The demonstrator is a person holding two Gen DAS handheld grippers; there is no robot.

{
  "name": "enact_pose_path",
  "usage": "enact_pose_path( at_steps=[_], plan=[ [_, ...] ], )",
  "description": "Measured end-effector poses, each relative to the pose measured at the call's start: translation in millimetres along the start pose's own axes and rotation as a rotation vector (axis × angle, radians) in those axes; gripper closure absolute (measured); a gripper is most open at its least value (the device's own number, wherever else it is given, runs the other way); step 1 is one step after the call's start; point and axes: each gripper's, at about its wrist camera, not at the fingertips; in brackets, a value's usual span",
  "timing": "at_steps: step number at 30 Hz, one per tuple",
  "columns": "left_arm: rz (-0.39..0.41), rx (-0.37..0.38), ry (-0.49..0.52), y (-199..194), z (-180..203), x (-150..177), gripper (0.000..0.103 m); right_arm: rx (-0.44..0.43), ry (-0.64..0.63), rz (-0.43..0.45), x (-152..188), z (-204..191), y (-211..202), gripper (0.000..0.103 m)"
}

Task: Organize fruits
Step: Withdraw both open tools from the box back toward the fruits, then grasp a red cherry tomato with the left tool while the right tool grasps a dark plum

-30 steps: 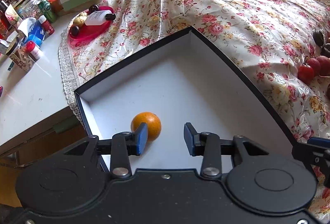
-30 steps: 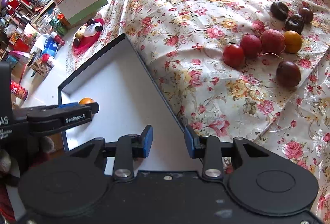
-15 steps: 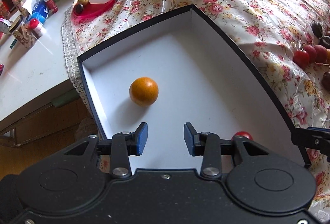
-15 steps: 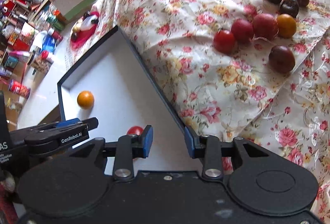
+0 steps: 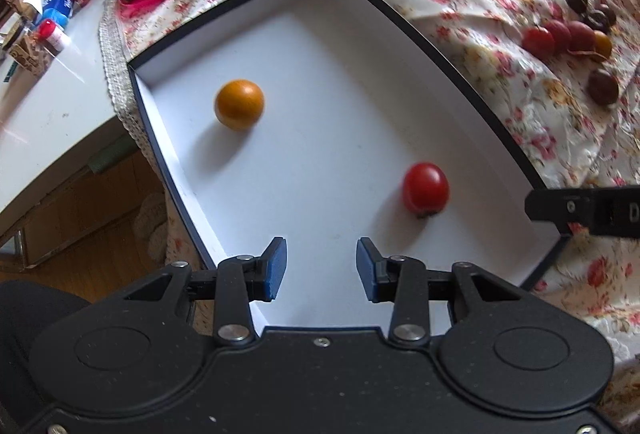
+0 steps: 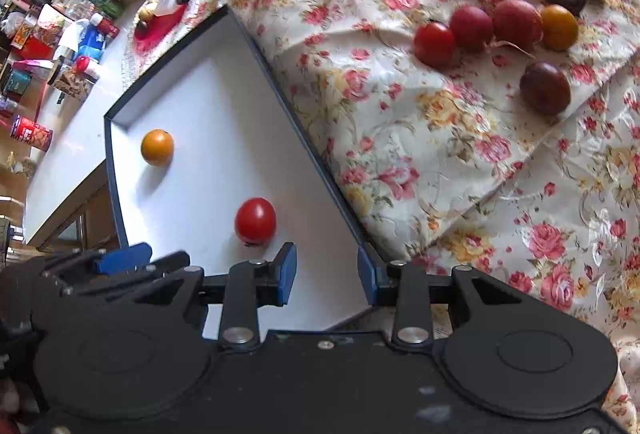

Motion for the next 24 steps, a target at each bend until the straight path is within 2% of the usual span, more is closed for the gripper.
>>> enact_pose_path(
  at_steps=[3,6,10,12,15,18,22,24],
  plan=[
    [-0.017,0.017,0.020,-4,9,1,0.055,0.024,0.046,0.010,-1,12,-6,0.066],
    [-0.005,0.025,0.051,-11,20,-2,0.055,0.071,0.110,0.063,-3,30,-23,0.066],
    [0.025,0.041,0.080,-24,37,-15,0.055,0.204,0.245,0.166,-10,64,-56,0.066],
    [0.051,0.052,0.089,-31,46,-23,0.055,0.234,0.307,0.198,-14,83,-71,0.066],
    [0.088,0.056,0.103,-41,62,-35,0.055,0.226,0.393,0.231,-25,108,-89,0.066],
    [0.105,0.085,0.123,-48,78,-47,0.055,0.220,0.424,0.246,-41,122,-96,0.066],
    [0.116,0.105,0.152,-50,96,-60,0.055,0.176,0.439,0.211,-63,134,-80,0.066],
    [0.110,0.117,0.157,-47,102,-67,0.055,0.136,0.435,0.195,-62,134,-67,0.066]
  ],
)
Point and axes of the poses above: each gripper's, at about its wrist camera, not at the fingertips, and y roughly the way its jaws point, z to its right, x to its underside, and after that the axes turned 7 degrees about -y, right-handed
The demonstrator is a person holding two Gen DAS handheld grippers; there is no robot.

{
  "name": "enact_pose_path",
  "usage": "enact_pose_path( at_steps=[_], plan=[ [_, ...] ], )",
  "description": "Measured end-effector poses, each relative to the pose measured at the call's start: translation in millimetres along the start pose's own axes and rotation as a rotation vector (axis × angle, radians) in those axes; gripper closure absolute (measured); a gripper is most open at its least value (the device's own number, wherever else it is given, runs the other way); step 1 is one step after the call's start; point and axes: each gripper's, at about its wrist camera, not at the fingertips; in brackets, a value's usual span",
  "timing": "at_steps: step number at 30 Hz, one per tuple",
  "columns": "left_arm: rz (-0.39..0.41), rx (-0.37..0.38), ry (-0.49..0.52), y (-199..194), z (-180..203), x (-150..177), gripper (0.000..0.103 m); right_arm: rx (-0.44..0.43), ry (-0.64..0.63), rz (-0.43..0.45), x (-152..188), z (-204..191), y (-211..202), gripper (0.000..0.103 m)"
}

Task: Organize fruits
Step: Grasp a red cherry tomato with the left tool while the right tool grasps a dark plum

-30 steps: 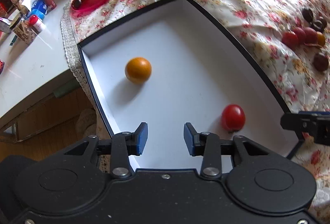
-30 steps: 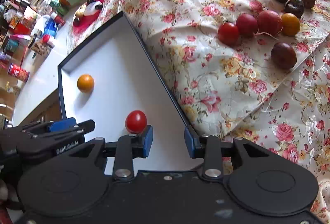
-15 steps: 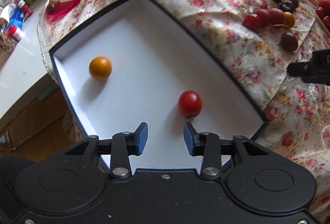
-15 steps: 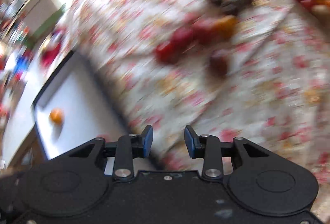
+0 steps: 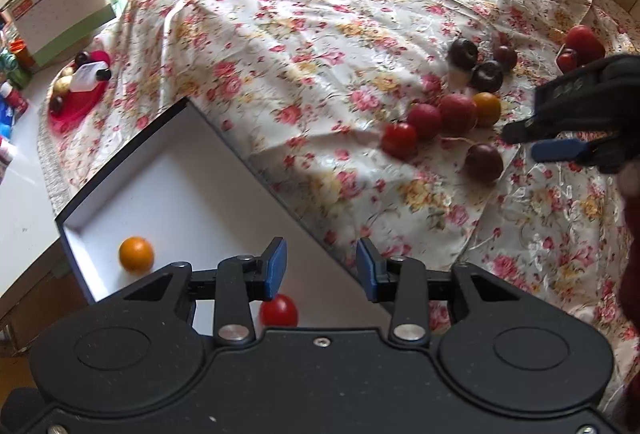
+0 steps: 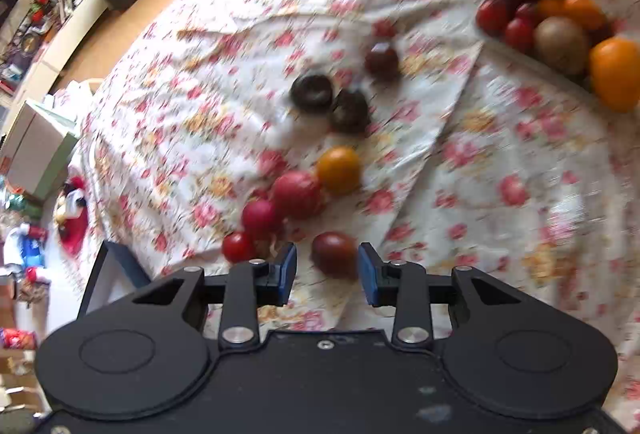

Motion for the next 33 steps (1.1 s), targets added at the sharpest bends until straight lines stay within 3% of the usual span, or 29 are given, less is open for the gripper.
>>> enact_pose_path(
  at_steps=[6,17,22,33],
  plan=[
    [0.016,0.038,-0.001,12,6,-17,0.055,0.020,-0.031,-0.031,3,-9,22,0.066],
    [0.054,0.048,0.006,26,16,-38,0.056,0.139,-0.045,-0.060,-1,-17,53,0.062],
    [0.058,0.075,0.005,33,23,-45,0.056,0.116,-0.022,-0.123,-2,-13,70,0.063],
    [0.078,0.098,0.053,55,52,-51,0.056,0.051,0.076,-0.028,3,11,29,0.063]
  ],
)
Point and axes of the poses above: each gripper's, at about its wrist camera, not at the fingertips, and y roughly the way its jaws point, z to its right, x to its underside, and after that the axes turned 7 degrees about -y, right-handed
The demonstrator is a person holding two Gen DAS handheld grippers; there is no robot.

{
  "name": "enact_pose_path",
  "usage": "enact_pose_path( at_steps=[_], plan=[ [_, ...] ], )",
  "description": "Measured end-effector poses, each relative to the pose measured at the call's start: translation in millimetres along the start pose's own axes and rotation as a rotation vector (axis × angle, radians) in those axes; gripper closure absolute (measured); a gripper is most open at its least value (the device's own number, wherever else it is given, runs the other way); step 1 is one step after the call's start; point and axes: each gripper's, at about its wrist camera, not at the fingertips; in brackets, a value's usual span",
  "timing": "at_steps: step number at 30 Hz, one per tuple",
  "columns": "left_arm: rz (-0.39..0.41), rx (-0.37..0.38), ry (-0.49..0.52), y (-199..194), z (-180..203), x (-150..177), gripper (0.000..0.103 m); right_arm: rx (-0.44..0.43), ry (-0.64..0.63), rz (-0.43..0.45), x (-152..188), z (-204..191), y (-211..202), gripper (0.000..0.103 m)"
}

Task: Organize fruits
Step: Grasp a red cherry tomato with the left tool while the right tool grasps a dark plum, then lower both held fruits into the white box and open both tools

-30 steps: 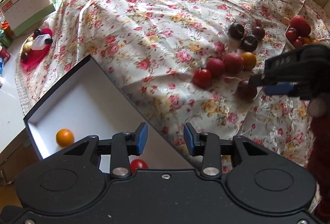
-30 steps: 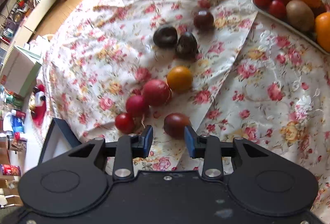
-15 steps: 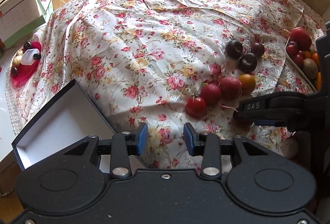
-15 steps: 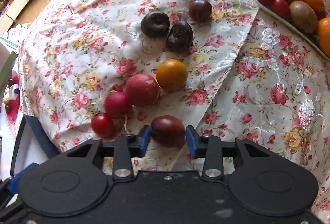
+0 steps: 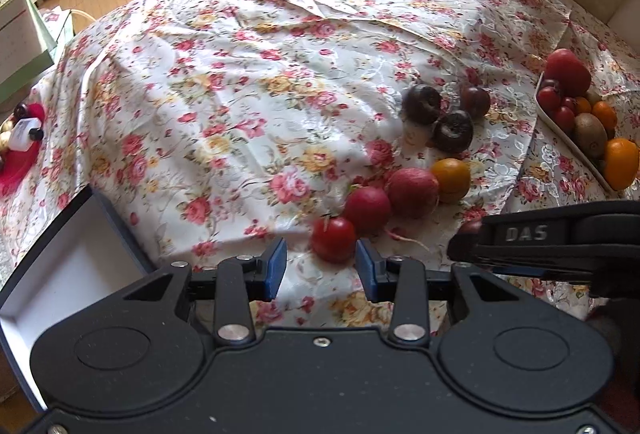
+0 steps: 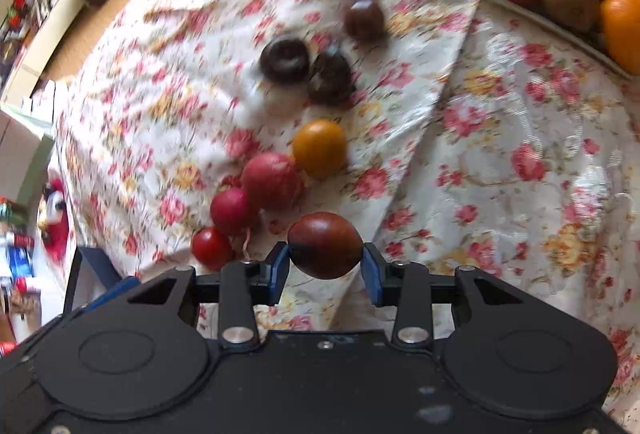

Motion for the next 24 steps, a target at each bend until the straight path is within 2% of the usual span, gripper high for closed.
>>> enact_pose_path(
  at_steps=[4,8,16,17,18,19,24],
  plan=[
    [-0.005,-0.032,0.020,16,12,-1,0.056,0.025,0.025,0.043,1,9,-11,0.063],
    [-0.015,-0.066,0.026,30,18,0,0.056,0.014,0.028,0.047,1,13,-13,0.063],
    [-0.054,-0.081,0.007,49,23,-3,0.056,0.022,0.006,0.067,4,9,-15,0.063],
    [-0.055,-0.076,0.001,49,22,-4,0.057,0.025,0.001,0.069,5,8,-15,0.063],
    [-0.054,-0.070,-0.011,47,20,-5,0.063,0.026,-0.004,0.070,5,7,-15,0.063],
    [-0.054,-0.073,-0.030,46,17,-6,0.065,0.026,-0.010,0.070,6,7,-15,0.063],
    [-0.038,-0.053,-0.084,18,-4,-3,0.065,0.031,-0.041,0.062,9,1,-12,0.063]
  ],
)
Point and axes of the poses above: each gripper's, at about its wrist camera, not at the fingertips, and y roughly the way its jaws point, z to its right, x to its underside, and after that the axes turned 7 degrees about -y, right-handed
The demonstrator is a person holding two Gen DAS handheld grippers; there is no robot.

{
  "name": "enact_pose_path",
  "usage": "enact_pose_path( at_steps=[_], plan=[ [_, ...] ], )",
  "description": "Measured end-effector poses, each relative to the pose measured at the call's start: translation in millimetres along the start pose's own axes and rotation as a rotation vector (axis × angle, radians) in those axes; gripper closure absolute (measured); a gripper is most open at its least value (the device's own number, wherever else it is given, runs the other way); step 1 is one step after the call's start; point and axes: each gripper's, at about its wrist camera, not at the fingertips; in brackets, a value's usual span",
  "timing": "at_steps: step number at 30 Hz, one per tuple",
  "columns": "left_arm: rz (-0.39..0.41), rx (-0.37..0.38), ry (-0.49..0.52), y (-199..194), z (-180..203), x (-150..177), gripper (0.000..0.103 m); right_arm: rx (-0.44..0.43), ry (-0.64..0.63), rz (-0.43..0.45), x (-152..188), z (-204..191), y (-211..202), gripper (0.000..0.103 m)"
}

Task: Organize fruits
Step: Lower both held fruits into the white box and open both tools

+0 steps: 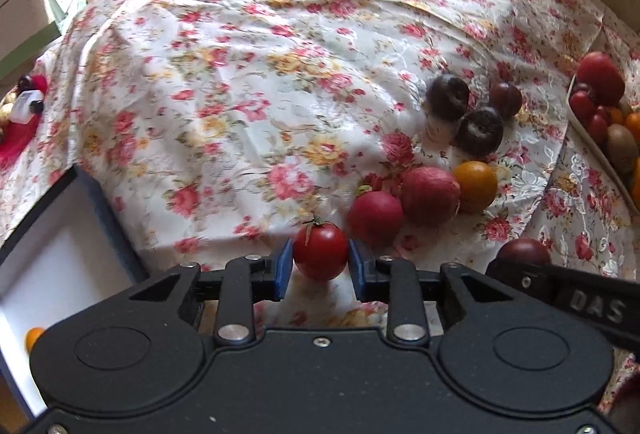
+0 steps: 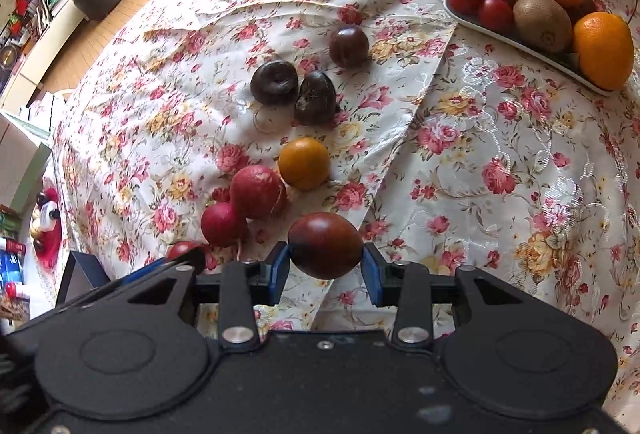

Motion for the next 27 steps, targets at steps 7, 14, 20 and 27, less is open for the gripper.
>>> enact_pose_path(
  at_steps=[7,14,20,27],
  plan=[
    [0.035,-0.005,-0.059,-62,-64,24,0.064,-0.022,-0.058,-0.015,9,-16,1,0.063],
    [0.094,-0.111,-0.153,-105,-137,66,0.064,-0.057,-0.197,0.049,37,-56,-27,0.063],
    [0.102,-0.177,-0.234,-113,-178,102,0.064,-0.133,-0.276,0.046,90,-87,-48,0.063],
    [0.059,-0.173,-0.278,-105,-193,137,0.065,-0.174,-0.354,0.009,150,-118,-61,0.063]
  ],
)
Point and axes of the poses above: each gripper's, at about its wrist camera, not at the fingertips, and y roughly the way its jaws point, z to its right, x to its underside, and after that the axes turned 7 degrees about -y, right-handed
